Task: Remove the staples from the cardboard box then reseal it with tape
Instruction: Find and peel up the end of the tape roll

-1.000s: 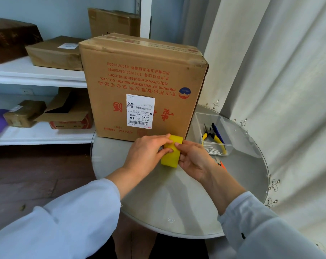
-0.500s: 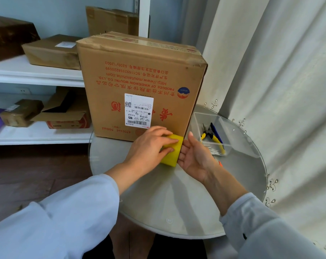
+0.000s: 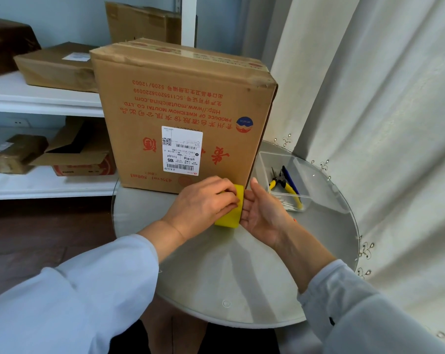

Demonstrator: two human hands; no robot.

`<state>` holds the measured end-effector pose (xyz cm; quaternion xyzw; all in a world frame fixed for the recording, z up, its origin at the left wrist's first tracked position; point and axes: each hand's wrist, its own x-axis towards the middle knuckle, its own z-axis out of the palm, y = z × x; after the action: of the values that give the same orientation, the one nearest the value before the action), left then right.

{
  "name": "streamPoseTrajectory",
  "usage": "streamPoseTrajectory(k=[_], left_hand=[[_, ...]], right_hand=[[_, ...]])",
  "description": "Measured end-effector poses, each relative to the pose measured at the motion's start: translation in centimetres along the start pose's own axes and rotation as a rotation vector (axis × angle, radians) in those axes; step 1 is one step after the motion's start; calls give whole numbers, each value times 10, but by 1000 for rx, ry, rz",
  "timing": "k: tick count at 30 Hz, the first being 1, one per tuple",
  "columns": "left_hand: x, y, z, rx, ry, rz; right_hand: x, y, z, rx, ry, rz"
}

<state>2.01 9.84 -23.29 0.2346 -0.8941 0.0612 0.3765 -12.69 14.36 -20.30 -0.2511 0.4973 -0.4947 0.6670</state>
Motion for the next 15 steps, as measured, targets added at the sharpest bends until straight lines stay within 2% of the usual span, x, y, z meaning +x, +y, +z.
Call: streamPoseTrajectory(k=[5, 15], left_hand=[[13, 0, 3, -197, -15, -257], [19, -1, 11, -157, 14, -239]], right_hand=[[4, -1, 2, 10, -1, -10], [11, -4, -1, 28, 9, -19]])
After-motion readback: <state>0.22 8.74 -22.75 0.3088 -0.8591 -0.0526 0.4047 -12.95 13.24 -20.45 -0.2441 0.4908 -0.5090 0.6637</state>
